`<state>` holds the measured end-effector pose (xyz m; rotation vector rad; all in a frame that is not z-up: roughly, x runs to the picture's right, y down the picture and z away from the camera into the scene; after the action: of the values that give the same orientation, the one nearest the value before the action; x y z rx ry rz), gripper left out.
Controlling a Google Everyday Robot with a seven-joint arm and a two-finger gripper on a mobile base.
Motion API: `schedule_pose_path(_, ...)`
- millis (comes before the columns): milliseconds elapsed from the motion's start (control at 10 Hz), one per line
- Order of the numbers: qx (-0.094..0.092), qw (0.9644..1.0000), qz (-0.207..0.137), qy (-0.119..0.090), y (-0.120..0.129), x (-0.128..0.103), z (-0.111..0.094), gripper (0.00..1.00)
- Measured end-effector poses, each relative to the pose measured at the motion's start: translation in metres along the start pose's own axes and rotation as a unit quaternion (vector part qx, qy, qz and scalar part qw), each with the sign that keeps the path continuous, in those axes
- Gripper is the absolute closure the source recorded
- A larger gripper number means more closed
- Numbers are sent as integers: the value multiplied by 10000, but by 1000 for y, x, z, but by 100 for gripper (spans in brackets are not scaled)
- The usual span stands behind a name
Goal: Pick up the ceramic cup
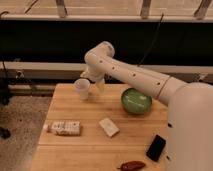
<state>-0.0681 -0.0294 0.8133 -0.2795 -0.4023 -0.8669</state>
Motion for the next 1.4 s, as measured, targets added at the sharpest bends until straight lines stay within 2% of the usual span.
schedule_pose_path(1400,-202,9991,-114,-353,6,0,39,20)
